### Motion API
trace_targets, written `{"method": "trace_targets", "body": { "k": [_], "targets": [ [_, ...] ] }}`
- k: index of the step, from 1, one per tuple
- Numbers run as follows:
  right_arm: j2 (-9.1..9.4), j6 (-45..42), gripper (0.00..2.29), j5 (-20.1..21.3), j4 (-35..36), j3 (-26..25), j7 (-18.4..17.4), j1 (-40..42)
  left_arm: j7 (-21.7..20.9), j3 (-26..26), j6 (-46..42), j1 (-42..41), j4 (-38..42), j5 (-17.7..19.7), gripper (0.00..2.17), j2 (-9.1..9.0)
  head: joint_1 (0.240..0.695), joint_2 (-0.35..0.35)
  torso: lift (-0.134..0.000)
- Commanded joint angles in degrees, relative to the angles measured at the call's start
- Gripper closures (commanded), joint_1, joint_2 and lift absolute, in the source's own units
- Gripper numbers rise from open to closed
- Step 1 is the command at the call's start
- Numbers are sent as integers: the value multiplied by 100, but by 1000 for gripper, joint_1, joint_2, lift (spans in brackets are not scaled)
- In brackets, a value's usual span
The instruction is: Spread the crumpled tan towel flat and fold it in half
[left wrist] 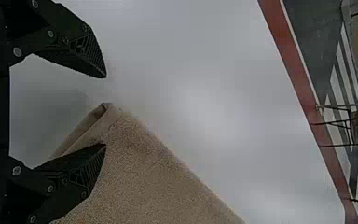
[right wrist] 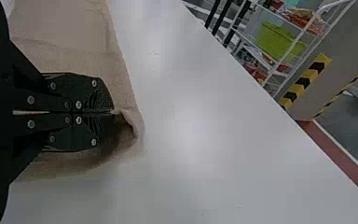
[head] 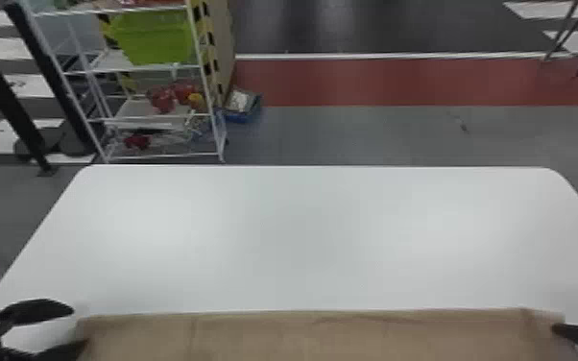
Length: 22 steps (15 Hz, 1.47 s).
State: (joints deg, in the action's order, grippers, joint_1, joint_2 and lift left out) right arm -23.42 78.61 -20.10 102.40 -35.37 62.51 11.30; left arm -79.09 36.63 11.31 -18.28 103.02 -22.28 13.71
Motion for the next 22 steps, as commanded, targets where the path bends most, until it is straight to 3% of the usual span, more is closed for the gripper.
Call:
{"method": "trace_targets", "body": {
  "k": [1,8,9,17,20,22],
  "targets": [
    [-58,380,1420,-134,-27,-49,-107,-190,-10,2,-45,0,8,13,427,0,695,61,-123],
    [-66,1012,1423,-662,-669,-14,-828,-858,-177,2,-291,-18,8,21,431,35,695,53,-123],
    [-66,1147,1423,-706,-818,-14,-942,-990,-195,2,-326,-27,8,21,515,44,695,53,-123],
    [-119,1147,1420,-916,-1618,65,-1540,-1500,-230,55,-572,-27,-19,65,515,70,695,51,-123],
    [-119,1147,1420,-1250,-1829,-58,-1558,-1605,-239,63,-625,-27,-19,65,515,88,695,47,-123],
    [-119,1147,1420,-1136,-1829,-67,-1522,-1605,-239,72,-642,-27,-63,74,515,97,695,50,-123]
  ]
}}
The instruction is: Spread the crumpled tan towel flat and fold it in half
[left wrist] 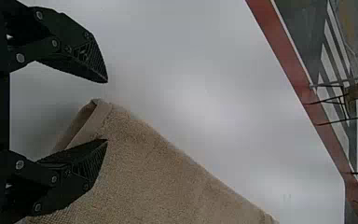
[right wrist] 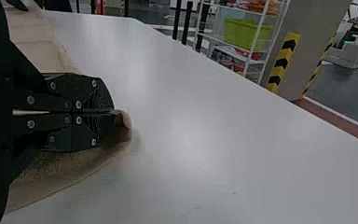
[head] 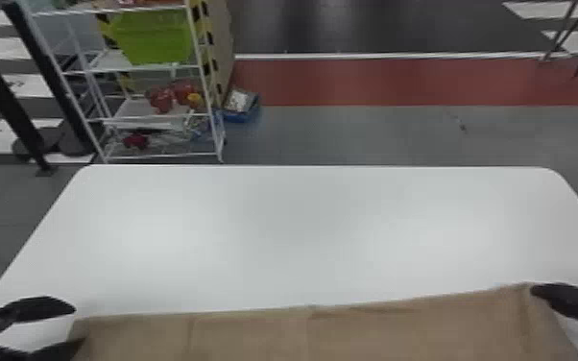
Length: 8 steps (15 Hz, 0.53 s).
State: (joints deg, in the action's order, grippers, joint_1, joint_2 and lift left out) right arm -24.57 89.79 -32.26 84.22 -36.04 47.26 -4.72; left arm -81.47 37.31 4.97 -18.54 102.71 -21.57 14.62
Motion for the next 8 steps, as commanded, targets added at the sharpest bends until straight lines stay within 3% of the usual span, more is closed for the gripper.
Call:
{"method": "trace_targets", "body": {
  "k": [1,4,8],
  "targets": [
    [-4,29,1416,176,-10,35,3,6,18,4,-44,-1,-67,4,515,6,695,51,-123],
    [-21,0,1409,396,-19,202,3,59,18,-22,-61,8,-103,-5,515,23,695,49,-123],
    [-30,29,1409,114,-195,-44,-41,-161,0,-22,-61,34,-138,-5,515,76,695,48,-123]
  ]
}}
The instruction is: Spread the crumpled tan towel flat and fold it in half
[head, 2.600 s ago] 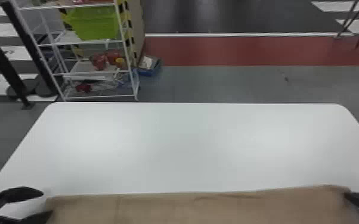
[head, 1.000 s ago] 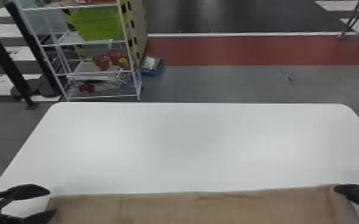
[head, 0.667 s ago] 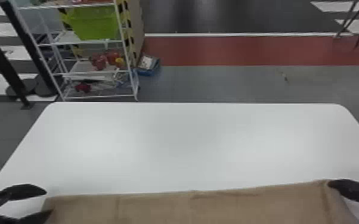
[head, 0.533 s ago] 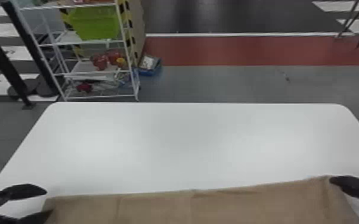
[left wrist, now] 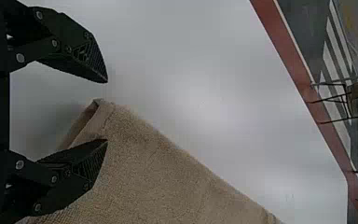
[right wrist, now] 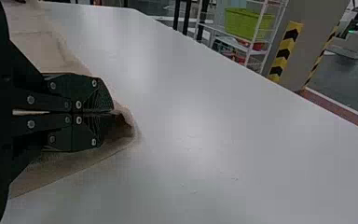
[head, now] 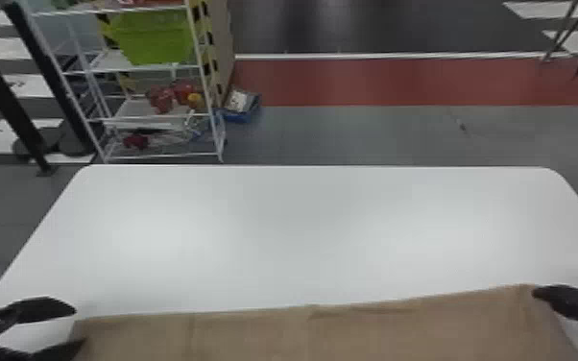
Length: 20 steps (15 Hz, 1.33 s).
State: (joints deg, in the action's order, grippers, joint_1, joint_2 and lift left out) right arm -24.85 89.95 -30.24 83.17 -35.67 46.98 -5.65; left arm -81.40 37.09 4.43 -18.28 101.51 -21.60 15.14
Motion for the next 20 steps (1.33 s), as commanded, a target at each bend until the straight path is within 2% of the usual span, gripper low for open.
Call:
{"method": "trace_targets", "body": {
  "k": [1,7,14,17,20],
  "targets": [
    [-3,1,1409,-96,-214,-107,-14,-147,-25,0,-8,8,-44,6,515,42,695,45,-123],
    [68,-931,1409,-166,-838,-116,-58,-463,-113,18,-113,8,-70,24,515,68,695,23,-123],
    [103,-966,1409,-289,-846,-54,48,-578,-95,44,-131,8,-53,173,515,59,695,27,-123],
    [155,-1458,1409,186,-855,218,13,-595,-69,44,-131,8,-53,253,515,51,695,28,-123],
    [164,-1564,1409,414,-917,245,-31,-595,-69,-35,-148,78,-62,253,515,59,695,20,-123]
  ]
}}
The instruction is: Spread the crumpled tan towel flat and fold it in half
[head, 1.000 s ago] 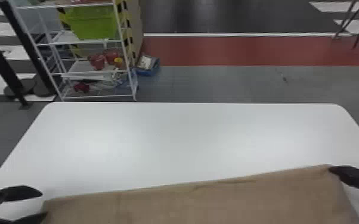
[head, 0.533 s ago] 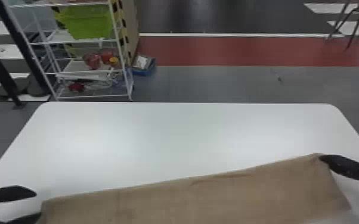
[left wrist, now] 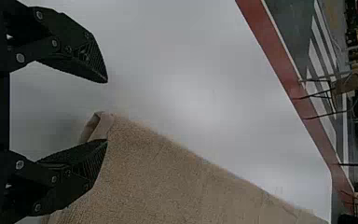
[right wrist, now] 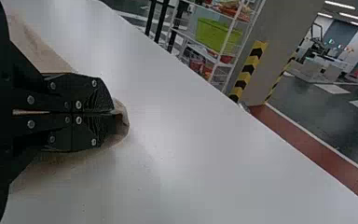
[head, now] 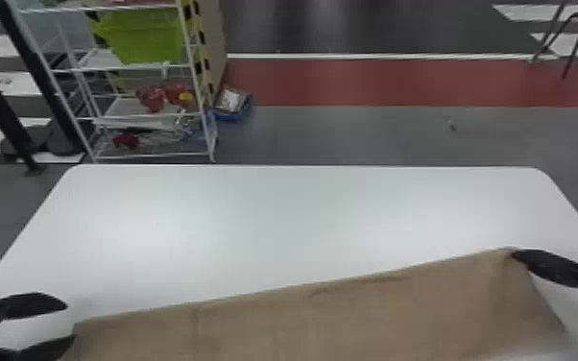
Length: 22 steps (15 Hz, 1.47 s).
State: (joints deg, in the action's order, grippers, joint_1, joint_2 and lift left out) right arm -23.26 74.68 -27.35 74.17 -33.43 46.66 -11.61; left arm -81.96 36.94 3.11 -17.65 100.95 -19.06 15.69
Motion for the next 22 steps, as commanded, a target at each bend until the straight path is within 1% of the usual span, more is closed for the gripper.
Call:
{"method": "trace_targets", "body": {
  "k": [1,2,3,4,5,6,7,10,11,12,14,16,18,19,21,22],
  "targets": [
    [6,-54,1403,195,-8,56,1,1,5,-2,-33,16,-5,7,512,4,695,13,-123],
    [6,-54,1399,222,-8,100,1,10,22,15,-33,16,-14,16,512,4,695,8,-123],
    [41,-107,1190,248,-8,91,-7,10,40,15,-33,25,-23,25,491,4,695,4,-123],
    [59,-124,748,248,1,29,-16,10,75,24,-33,25,-14,42,390,-4,695,6,-123],
    [68,-107,350,213,44,-32,-16,36,128,33,-33,25,12,95,228,-31,695,8,-123],
    [59,-72,201,169,106,-76,-7,71,145,68,-33,25,30,121,124,-48,695,8,-123],
    [59,51,110,116,291,-111,-7,150,145,121,-16,25,48,174,76,-48,695,7,-123],
    [50,473,110,20,1029,-393,-16,669,154,217,-33,25,65,192,80,-48,695,6,-123],
    [50,561,110,-7,1169,-410,-7,783,154,217,-33,25,65,209,80,-48,695,8,-123],
    [41,631,110,-68,1354,-542,-16,933,145,244,-16,25,91,253,80,-57,695,9,-123],
    [41,614,110,-130,1732,-727,-7,1187,145,270,37,25,241,288,80,-75,695,4,-123],
    [68,456,134,-33,2084,-779,45,1302,145,270,72,25,311,324,80,-136,695,-6,-123],
    [59,473,191,151,2461,-718,81,1460,145,261,90,25,338,324,83,-180,695,-26,-123],
    [59,561,211,424,2646,-630,72,1495,136,261,90,16,338,324,83,-180,695,-30,-123],
    [15,895,218,784,2637,-489,-16,1398,136,261,90,7,320,324,83,-171,695,-33,-123],
    [-38,965,221,1030,2549,-349,-16,1275,136,261,90,7,320,324,83,-171,695,-33,-123]
  ]
}}
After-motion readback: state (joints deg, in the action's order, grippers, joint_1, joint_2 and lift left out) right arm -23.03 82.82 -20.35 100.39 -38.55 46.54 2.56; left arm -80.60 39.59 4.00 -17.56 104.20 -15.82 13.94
